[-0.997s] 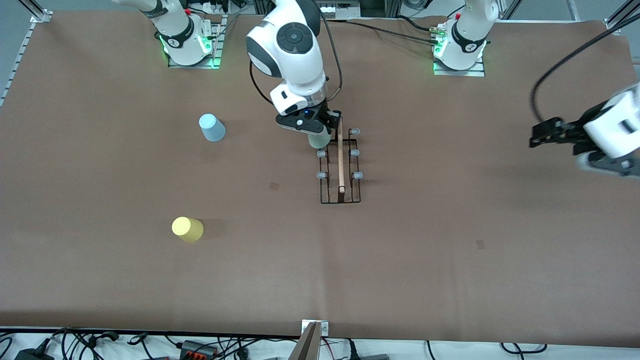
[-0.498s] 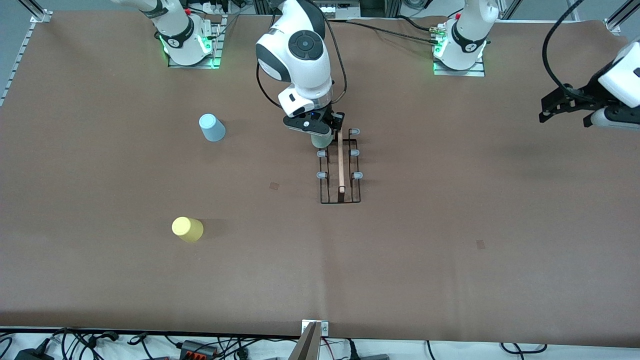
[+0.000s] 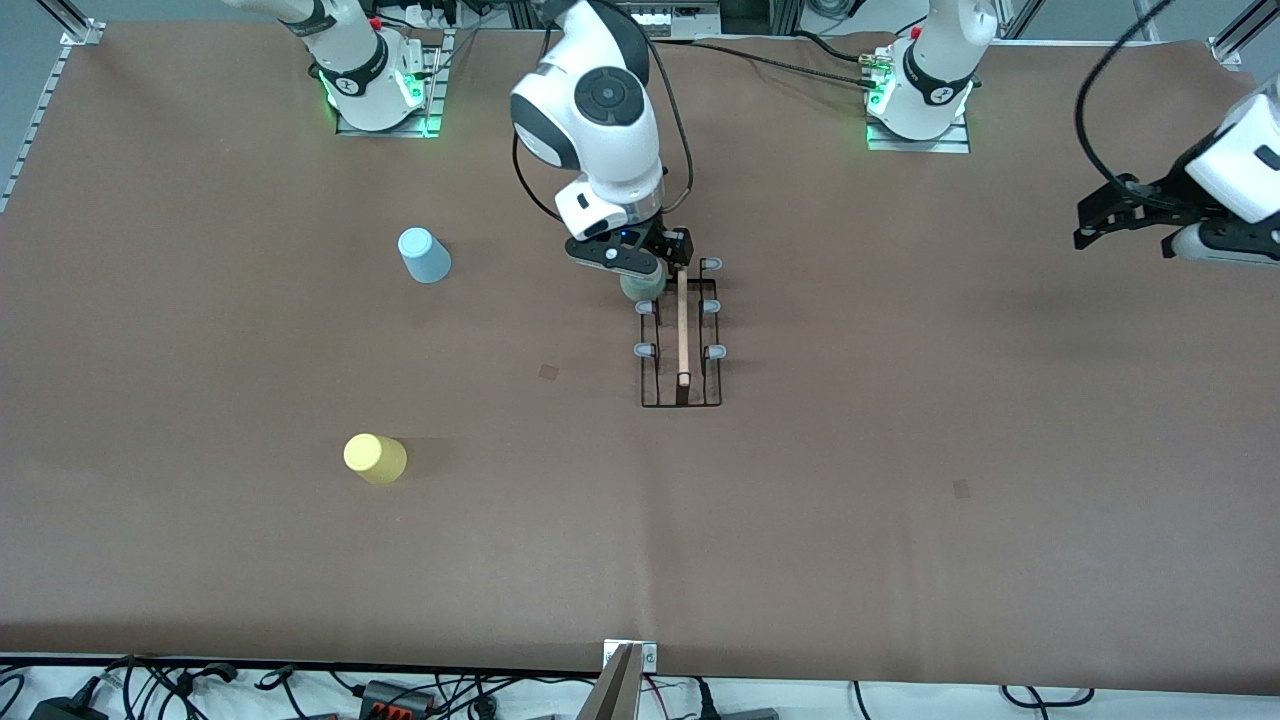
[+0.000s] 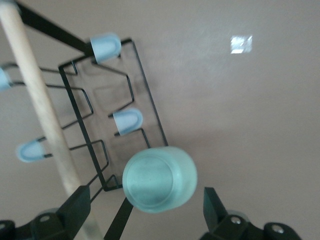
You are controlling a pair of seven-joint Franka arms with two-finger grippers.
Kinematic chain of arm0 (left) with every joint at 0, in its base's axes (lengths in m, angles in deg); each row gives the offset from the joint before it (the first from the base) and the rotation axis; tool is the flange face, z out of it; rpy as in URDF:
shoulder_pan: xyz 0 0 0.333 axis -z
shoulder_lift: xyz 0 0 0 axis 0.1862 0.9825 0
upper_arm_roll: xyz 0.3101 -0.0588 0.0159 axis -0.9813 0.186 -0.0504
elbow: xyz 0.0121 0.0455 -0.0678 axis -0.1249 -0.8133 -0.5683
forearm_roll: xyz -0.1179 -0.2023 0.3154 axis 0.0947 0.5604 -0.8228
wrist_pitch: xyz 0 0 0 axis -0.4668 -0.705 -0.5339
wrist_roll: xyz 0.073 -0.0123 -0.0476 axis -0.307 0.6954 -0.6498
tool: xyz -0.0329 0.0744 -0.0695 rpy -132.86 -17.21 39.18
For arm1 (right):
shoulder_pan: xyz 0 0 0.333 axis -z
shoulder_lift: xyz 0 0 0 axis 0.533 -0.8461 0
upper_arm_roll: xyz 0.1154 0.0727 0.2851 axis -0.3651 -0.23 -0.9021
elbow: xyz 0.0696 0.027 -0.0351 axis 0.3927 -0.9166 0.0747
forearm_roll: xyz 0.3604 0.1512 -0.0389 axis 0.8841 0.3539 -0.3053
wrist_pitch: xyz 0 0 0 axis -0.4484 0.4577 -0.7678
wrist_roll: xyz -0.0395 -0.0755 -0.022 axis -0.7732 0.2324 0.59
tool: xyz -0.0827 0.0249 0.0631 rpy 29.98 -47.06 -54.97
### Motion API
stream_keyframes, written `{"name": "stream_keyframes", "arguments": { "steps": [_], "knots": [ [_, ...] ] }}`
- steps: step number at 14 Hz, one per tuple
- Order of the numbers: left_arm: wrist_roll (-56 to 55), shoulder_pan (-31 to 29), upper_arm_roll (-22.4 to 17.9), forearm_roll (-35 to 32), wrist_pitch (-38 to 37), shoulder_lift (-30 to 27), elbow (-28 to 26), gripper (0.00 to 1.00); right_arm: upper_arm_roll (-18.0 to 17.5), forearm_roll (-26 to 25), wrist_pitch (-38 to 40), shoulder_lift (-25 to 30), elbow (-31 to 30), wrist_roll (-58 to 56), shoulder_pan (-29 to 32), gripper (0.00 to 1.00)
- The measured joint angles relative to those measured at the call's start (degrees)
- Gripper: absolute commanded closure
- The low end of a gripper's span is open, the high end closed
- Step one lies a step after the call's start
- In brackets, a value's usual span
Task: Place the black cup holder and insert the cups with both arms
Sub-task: 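Lower the teal cup onto a holder peg and open the right gripper, then move the right gripper over to the yellow cup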
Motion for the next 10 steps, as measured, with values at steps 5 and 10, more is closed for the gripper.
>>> {"name": "stream_keyframes", "arguments": {
  "steps": [5,10],
  "knots": [
    [0.00,-0.65,0.06,0.00,-2.16,0.47,0.66,0.00,1.05,-0.47,13.29,8.01,0.05,-26.28,15.14,0.00],
    [-0.01,-0.66,0.12,0.00,-2.16,0.51,0.76,0.00,5.86,-0.45,8.24,3.80,-1.03,-50.85,29.21,0.00]
  ]
}}
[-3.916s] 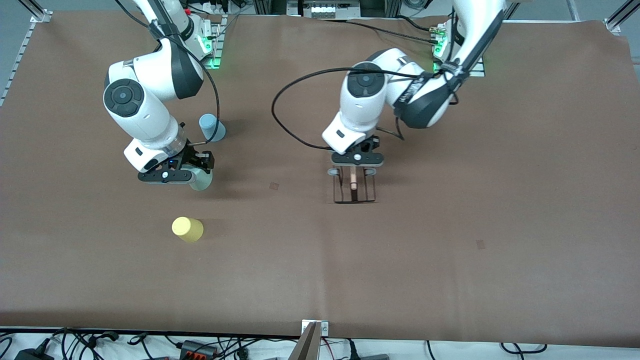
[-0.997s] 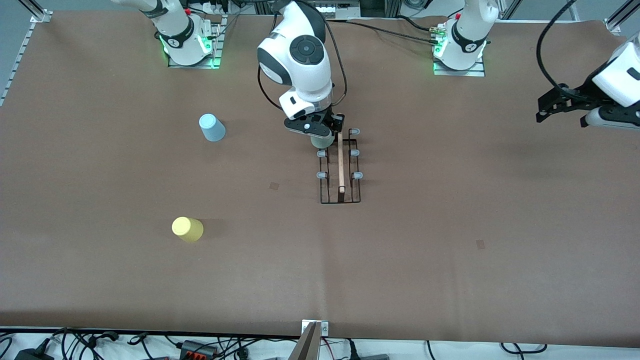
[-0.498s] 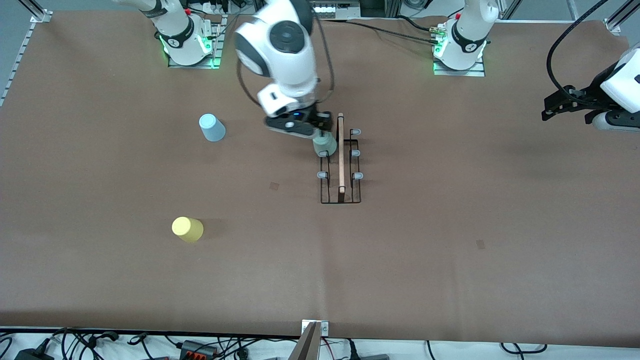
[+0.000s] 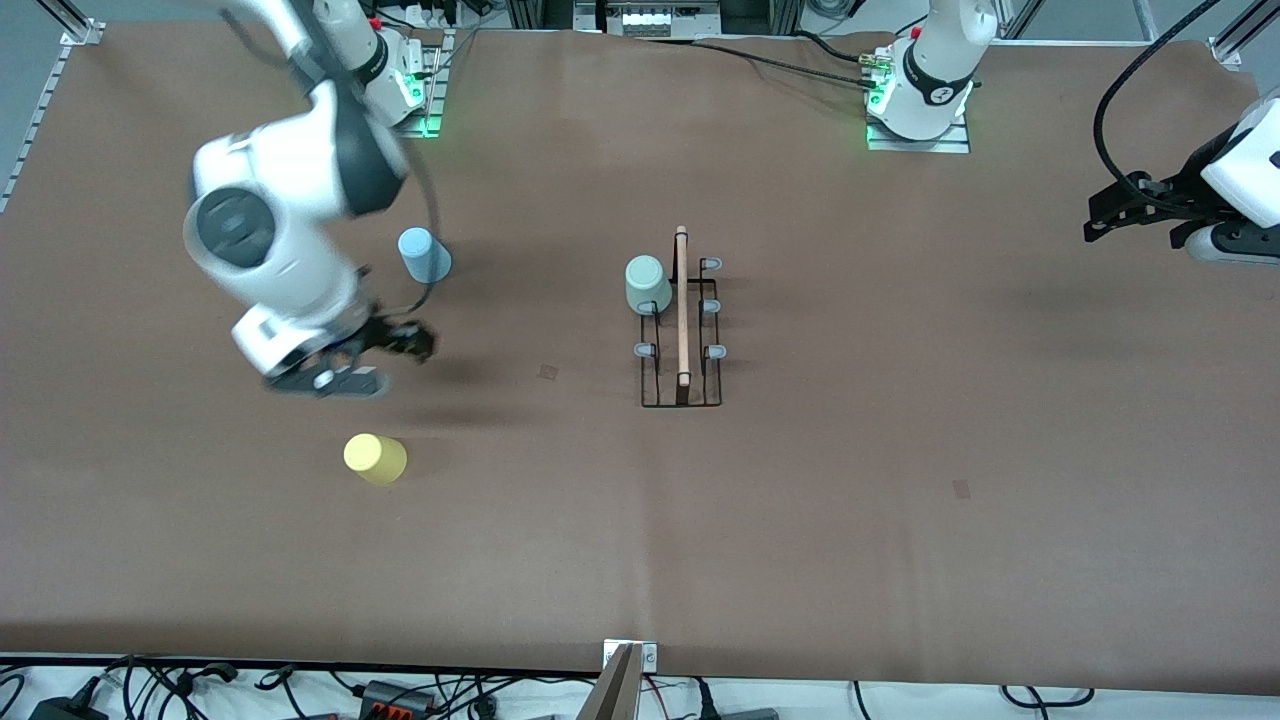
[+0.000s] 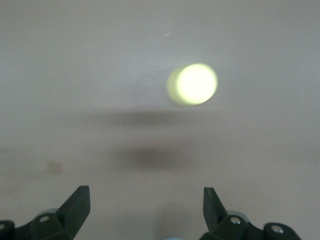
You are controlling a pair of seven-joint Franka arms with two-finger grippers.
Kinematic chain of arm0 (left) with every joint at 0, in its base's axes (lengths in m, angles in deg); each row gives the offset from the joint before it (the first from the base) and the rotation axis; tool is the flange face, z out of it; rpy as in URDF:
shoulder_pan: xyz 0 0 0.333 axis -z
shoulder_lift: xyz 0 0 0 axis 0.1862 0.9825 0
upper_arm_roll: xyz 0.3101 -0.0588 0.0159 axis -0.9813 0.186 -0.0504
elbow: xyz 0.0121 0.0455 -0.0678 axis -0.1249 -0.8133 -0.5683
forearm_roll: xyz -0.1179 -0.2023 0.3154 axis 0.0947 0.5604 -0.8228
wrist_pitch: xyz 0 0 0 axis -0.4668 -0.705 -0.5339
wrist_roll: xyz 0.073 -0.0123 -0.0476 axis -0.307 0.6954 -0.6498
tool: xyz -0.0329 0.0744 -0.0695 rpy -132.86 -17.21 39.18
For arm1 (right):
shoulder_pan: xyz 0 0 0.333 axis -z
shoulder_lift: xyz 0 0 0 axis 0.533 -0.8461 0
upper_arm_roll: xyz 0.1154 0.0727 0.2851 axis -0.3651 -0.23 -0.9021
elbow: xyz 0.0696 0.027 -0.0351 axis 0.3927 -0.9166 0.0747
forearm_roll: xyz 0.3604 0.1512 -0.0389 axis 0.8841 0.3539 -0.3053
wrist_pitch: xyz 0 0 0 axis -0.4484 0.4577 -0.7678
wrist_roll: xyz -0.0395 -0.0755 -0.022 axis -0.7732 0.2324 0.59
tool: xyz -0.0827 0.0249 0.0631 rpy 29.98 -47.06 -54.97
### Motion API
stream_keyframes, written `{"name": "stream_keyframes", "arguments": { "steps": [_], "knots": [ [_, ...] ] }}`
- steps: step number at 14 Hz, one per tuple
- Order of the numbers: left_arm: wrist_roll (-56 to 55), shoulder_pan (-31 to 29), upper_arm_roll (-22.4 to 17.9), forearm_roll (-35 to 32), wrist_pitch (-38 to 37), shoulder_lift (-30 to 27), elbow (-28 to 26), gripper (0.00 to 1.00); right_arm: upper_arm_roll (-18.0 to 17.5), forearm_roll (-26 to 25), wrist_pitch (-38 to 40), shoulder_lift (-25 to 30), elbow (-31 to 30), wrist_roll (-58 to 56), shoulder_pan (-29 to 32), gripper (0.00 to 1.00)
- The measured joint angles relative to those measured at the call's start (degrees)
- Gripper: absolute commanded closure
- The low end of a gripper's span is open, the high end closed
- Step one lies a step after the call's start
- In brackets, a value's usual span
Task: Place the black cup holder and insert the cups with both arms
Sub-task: 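Move the right gripper over to the yellow cup, then grasp the yellow cup with the right gripper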
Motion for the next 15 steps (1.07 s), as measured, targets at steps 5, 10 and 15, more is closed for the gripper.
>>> {"name": "stream_keyframes", "arguments": {
  "steps": [5,10,15],
  "knots": [
    [0.00,0.00,0.00,0.00,0.00,0.03,0.01,0.00,4.87,0.00,-15.36,-9.15,-0.11,-6.57,0.23,0.00],
    [0.00,-0.03,0.00,0.00,0.00,0.05,0.02,0.00,5.75,0.00,-25.66,-13.95,0.01,-6.98,0.23,0.00],
    [0.00,-0.03,0.00,0.00,0.00,0.06,0.02,0.00,5.76,0.00,-28.06,-15.99,0.02,-6.98,0.23,0.00]
  ]
}}
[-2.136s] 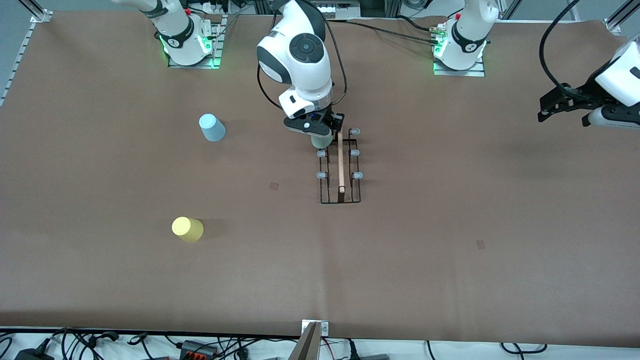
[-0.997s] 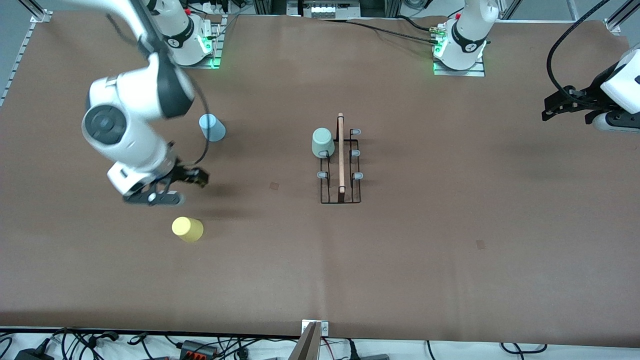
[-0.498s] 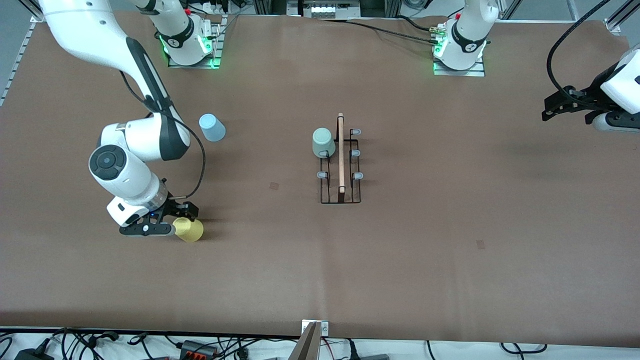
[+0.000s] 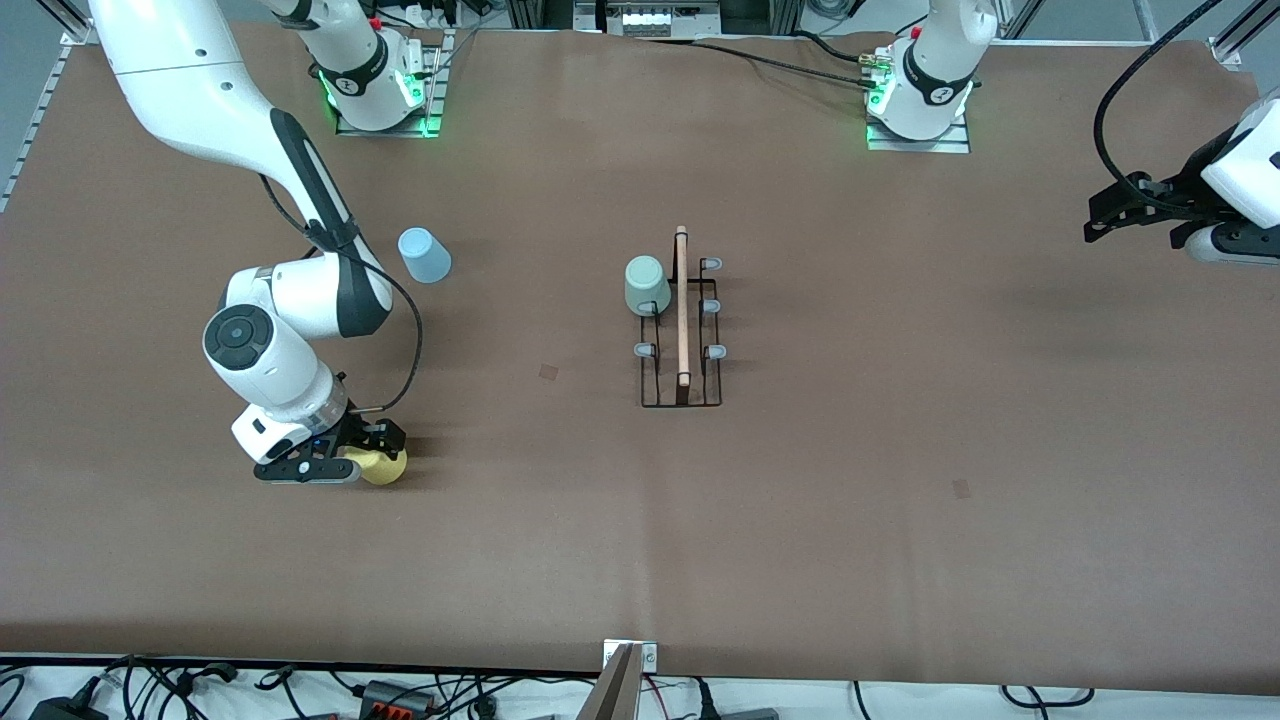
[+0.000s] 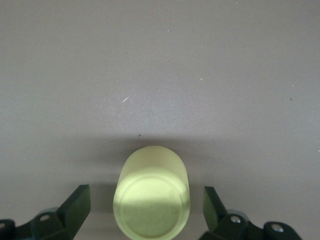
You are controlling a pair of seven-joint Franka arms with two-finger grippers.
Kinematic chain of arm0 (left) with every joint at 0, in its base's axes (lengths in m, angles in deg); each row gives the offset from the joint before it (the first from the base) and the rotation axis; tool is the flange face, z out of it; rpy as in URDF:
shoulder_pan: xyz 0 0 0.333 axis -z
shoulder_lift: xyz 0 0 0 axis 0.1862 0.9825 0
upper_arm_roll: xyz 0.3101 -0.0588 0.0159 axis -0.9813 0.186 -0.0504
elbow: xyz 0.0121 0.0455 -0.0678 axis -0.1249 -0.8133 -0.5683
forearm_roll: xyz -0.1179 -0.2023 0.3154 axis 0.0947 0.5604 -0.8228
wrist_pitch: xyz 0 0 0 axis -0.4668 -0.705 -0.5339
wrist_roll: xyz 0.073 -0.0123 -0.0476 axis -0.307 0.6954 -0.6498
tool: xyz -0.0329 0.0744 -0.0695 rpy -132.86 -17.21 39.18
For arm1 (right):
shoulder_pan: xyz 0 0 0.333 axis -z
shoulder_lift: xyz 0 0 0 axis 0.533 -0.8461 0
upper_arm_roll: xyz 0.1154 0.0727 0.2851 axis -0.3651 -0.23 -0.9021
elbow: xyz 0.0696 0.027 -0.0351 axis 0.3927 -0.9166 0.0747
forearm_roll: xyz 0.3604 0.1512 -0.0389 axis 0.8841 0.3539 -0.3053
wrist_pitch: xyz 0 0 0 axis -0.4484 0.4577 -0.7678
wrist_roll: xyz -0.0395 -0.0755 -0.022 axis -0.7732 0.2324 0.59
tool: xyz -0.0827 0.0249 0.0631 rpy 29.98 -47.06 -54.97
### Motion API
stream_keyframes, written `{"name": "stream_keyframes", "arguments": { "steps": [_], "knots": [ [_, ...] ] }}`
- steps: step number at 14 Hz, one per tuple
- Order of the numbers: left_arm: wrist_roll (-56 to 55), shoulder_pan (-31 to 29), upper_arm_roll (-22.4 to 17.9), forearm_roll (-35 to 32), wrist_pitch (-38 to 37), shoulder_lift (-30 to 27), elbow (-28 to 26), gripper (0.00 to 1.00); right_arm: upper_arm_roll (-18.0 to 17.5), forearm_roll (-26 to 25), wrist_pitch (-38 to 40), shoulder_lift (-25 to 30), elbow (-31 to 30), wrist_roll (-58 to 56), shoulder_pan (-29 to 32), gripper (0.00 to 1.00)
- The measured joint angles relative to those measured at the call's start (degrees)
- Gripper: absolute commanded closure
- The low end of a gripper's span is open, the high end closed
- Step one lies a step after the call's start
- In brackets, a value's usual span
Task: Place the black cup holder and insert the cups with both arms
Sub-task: 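Grasp the yellow cup with the right gripper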
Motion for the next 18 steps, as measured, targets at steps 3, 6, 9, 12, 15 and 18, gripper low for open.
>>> {"name": "stream_keyframes", "arguments": {
  "steps": [3,6,9,12,15,18],
  "knots": [
    [0.00,0.00,0.00,0.00,0.00,0.00,0.00,0.00,0.28,0.00,-1.05,-1.31,0.00,0.00,0.01,0.08],
    [0.00,-0.01,-0.01,0.00,0.07,0.00,0.00,0.00,0.68,0.00,-1.11,-1.83,0.00,-0.29,0.00,0.71],
    [0.00,-0.42,-0.10,0.00,0.14,0.00,0.13,0.00,0.68,0.00,-0.40,-1.56,0.44,-0.43,-0.26,0.91],
    [0.00,-0.48,-0.10,0.00,0.18,0.01,0.40,0.00,0.68,-0.01,6.91,1.18,1.85,-0.54,-1.67,0.91],
    [0.00,-0.42,0.00,0.00,-0.09,-0.01,2.89,0.00,1.95,0.09,21.14,7.91,5.01,3.02,-7.57,0.91],
    [0.00,-0.06,0.17,0.00,-0.16,-0.01,4.57,0.00,4.61,0.48,33.62,12.11,12.24,13.59,-16.44,0.91]
  ]
}}
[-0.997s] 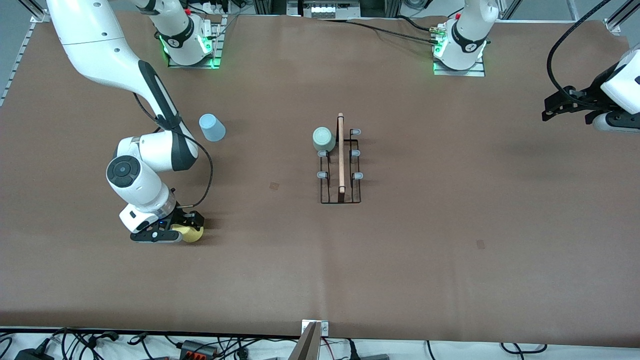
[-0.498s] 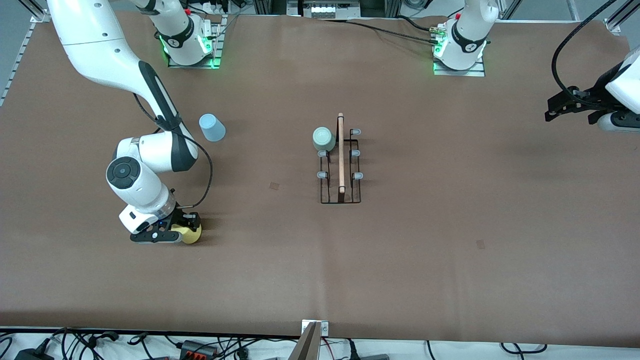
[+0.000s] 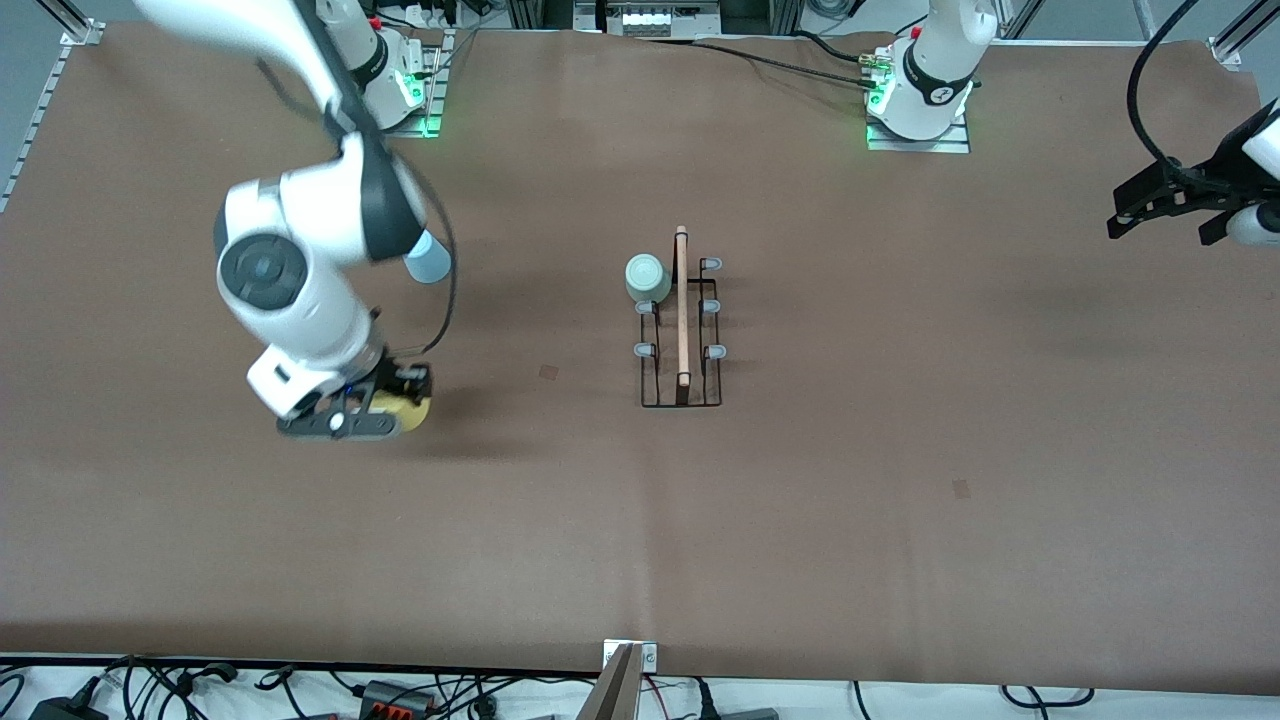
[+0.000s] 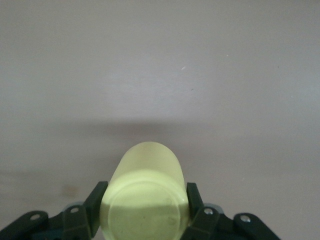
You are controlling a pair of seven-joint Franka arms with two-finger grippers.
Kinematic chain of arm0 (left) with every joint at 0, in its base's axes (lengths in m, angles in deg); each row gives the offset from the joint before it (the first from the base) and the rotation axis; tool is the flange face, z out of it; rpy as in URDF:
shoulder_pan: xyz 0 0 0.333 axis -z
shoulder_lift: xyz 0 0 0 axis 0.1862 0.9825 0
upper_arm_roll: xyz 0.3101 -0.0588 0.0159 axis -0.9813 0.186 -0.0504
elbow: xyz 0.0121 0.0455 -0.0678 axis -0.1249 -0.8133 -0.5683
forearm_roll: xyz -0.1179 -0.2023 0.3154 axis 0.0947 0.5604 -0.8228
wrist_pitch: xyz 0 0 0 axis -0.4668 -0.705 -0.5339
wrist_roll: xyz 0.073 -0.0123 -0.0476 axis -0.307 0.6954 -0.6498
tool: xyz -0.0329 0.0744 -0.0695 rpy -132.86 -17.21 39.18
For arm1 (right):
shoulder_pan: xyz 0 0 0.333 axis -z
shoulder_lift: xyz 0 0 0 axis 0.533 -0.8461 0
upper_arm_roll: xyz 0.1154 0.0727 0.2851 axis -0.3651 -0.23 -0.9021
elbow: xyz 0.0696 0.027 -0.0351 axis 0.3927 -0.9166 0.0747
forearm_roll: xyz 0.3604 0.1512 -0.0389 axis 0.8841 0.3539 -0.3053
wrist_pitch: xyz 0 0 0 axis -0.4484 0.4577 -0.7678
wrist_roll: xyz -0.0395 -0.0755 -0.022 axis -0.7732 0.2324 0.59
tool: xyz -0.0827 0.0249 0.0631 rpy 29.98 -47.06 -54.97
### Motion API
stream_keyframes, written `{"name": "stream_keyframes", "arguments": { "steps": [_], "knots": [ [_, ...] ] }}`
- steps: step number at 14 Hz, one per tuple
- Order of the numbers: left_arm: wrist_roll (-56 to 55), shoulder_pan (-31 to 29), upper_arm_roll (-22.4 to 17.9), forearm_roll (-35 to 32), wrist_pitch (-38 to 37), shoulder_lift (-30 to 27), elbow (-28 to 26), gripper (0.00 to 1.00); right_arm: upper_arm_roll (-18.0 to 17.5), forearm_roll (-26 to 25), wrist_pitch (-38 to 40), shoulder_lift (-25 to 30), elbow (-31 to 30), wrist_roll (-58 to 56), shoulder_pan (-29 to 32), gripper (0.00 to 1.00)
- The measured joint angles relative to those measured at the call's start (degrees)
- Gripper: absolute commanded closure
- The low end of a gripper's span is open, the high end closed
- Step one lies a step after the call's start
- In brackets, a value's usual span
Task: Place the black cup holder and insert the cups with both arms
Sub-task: 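Grasp the yellow cup with the right gripper, then carry the yellow cup to the holder with the right gripper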
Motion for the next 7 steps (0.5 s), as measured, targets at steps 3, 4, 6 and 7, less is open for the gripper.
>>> {"name": "stream_keyframes", "arguments": {
  "steps": [3,4,6,7],
  "knots": [
    [0.00,0.04,0.02,0.00,0.00,0.02,0.10,0.00,1.53,1.51,1.64,-0.41,4.50,12.50,-8.40,0.91],
    [0.00,0.06,0.03,0.00,0.00,0.02,0.10,0.00,1.58,1.63,0.46,-1.43,5.44,15.70,-10.52,0.91],
    [0.00,0.07,0.05,0.00,-0.01,0.03,0.11,0.00,1.65,1.73,-2.50,-4.60,7.90,21.14,-14.33,0.90],
    [0.00,0.07,0.04,0.00,-0.01,0.03,0.11,0.00,1.74,1.77,-3.56,-6.35,9.10,23.24,-15.88,0.90]
  ]
}}
